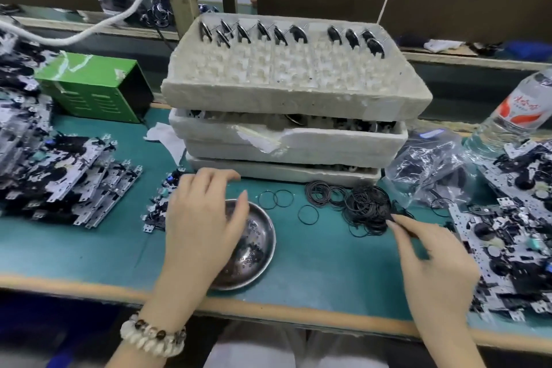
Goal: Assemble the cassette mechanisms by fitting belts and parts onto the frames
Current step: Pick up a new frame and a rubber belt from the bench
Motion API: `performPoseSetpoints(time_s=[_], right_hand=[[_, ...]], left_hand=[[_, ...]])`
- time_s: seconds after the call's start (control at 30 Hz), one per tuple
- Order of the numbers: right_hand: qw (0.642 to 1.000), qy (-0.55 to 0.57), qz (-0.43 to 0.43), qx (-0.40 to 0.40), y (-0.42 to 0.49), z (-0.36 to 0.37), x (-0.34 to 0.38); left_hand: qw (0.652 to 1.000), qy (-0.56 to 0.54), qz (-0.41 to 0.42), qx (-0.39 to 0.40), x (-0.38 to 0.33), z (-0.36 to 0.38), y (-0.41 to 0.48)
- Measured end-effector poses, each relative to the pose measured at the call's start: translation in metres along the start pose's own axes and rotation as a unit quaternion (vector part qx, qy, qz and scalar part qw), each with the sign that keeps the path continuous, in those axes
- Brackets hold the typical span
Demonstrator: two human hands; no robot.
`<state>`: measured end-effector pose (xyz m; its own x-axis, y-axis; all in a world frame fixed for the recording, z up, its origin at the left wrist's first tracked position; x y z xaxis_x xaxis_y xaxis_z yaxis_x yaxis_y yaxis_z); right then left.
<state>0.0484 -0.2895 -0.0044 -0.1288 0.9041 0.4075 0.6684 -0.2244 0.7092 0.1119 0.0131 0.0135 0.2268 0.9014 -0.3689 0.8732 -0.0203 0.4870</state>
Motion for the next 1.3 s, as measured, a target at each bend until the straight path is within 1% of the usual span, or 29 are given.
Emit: performPoseSetpoints(time_s=[0.03,0.1,0.17,0.2,0.27,0.33,0.4,0.43,0.47,0.5,0.57,0.63,0.73,0.83,0.93,1.0,1.07,1.1,1.13,1.2,1.23,1.27,1.3], right_hand=[[1.0,0.019,0.011,-0.006,-0.002,-0.002,0.001],[0.998,0.051,0.038,-0.002,-0.006,-0.003,0.0],[0.995,0.076,0.067,0.009,-0.011,-0.002,-0.004],[0.993,0.086,0.078,0.013,-0.012,-0.001,-0.006],[0.99,0.102,0.092,0.025,-0.014,0.0,-0.009],[0.987,0.114,0.105,0.038,-0.016,0.001,-0.011],[0.984,0.127,0.119,0.045,-0.019,0.002,-0.015],[0.982,0.134,0.124,0.046,-0.021,0.002,-0.017],[0.981,0.137,0.126,0.048,-0.023,0.002,-0.018],[0.982,0.137,0.125,0.049,-0.024,0.003,-0.019],[0.983,0.133,0.117,0.045,-0.026,0.003,-0.017],[0.985,0.13,0.107,0.039,-0.026,0.003,-0.015],[0.984,0.135,0.111,0.027,-0.027,0.002,-0.017],[0.987,0.125,0.1,0.012,-0.03,0.0,-0.017],[0.986,0.127,0.11,-0.004,-0.031,-0.002,-0.021],[0.982,0.137,0.132,-0.013,-0.031,-0.003,-0.026],[0.98,0.142,0.136,-0.014,-0.031,-0.004,-0.027],[0.981,0.141,0.133,-0.012,-0.031,-0.005,-0.026],[0.982,0.139,0.129,-0.01,-0.031,-0.005,-0.025],[0.982,0.138,0.126,-0.007,-0.031,-0.004,-0.024],[0.982,0.138,0.126,-0.004,-0.031,-0.004,-0.024],[0.983,0.136,0.125,0.001,-0.031,-0.004,-0.023],[0.983,0.134,0.123,0.01,-0.031,-0.002,-0.022]], left_hand=[[0.997,0.063,-0.033,0.004,0.017,-0.001,0.005],[0.98,0.153,-0.11,0.063,0.052,0.004,0.013],[0.963,0.185,-0.156,0.122,0.076,0.011,0.016],[0.961,0.181,-0.159,0.137,0.082,0.013,0.017],[0.971,0.145,-0.129,0.141,0.084,0.016,0.022],[0.982,0.132,-0.051,0.125,0.076,0.016,0.026],[0.983,0.159,0.03,0.087,0.068,0.008,0.026],[0.982,0.173,0.049,0.057,0.068,0.0,0.027],[0.982,0.18,0.046,0.029,0.075,-0.009,0.029],[0.984,0.177,0.024,0.004,0.086,-0.019,0.031],[0.989,0.142,-0.027,-0.02,0.107,-0.038,0.036],[0.997,0.07,-0.042,-0.018,0.109,-0.053,0.041],[0.997,-0.064,-0.037,-0.012,0.067,-0.068,0.042],[0.989,-0.148,-0.021,0.02,0.006,-0.063,0.033],[0.954,-0.285,-0.057,0.072,-0.041,-0.023,0.009],[0.922,-0.344,-0.108,0.14,-0.061,0.017,-0.01],[0.881,-0.376,-0.176,0.226,-0.068,0.052,-0.026],[0.878,-0.364,-0.184,0.251,-0.068,0.063,-0.032],[0.889,-0.335,-0.168,0.262,-0.069,0.069,-0.034],[0.927,-0.257,-0.116,0.248,-0.072,0.068,-0.035],[0.949,-0.198,-0.081,0.232,-0.075,0.064,-0.035],[0.971,-0.133,-0.038,0.194,-0.079,0.057,-0.034],[0.985,-0.072,0.011,0.157,-0.086,0.05,-0.034]])
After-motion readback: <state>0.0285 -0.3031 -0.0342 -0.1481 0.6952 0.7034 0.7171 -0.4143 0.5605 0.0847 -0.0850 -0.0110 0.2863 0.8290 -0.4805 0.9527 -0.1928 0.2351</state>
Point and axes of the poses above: each hand's wrist, its own y-axis towards the middle knuckle, its own z-axis out of the palm, x = y × z, the point moved 8 cm from there along y, towards the middle knuckle, and after that the axes turned 1 degree about z, right-handed, at the moved point
